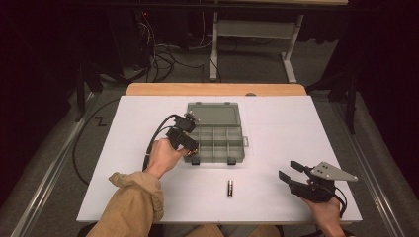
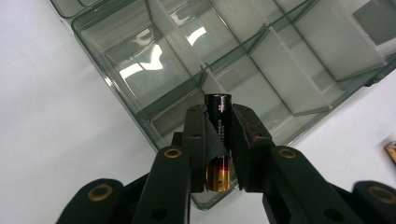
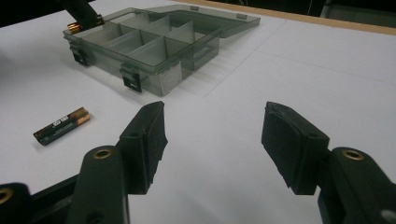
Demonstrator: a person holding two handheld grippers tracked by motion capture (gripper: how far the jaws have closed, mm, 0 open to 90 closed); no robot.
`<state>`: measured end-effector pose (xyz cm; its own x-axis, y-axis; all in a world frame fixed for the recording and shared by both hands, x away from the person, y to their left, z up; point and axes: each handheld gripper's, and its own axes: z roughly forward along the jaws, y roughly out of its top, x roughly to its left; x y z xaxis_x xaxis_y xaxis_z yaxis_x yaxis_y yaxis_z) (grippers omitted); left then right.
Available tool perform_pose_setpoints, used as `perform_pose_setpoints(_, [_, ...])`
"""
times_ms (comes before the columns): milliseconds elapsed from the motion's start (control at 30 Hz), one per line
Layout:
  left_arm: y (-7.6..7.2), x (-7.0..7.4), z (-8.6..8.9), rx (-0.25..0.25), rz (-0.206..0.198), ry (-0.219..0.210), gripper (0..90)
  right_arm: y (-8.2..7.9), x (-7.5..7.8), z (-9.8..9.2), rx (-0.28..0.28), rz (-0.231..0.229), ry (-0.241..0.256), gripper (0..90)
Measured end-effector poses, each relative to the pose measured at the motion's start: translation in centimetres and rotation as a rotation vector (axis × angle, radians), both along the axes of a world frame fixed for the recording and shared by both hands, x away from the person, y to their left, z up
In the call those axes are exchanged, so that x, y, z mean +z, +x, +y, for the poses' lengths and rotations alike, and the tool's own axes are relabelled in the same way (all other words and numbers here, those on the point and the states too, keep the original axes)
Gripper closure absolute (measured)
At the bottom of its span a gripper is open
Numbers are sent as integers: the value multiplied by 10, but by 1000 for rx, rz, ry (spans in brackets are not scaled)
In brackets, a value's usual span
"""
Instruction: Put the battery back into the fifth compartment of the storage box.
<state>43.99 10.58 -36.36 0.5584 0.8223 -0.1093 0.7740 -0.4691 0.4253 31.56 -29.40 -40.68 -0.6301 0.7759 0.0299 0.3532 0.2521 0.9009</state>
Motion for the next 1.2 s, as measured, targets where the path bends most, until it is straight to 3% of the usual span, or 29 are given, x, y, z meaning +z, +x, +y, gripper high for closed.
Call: perform_pose_setpoints(1200, [7, -5, 6, 34, 16, -5, 754, 0, 0, -1, 2, -2, 2, 416])
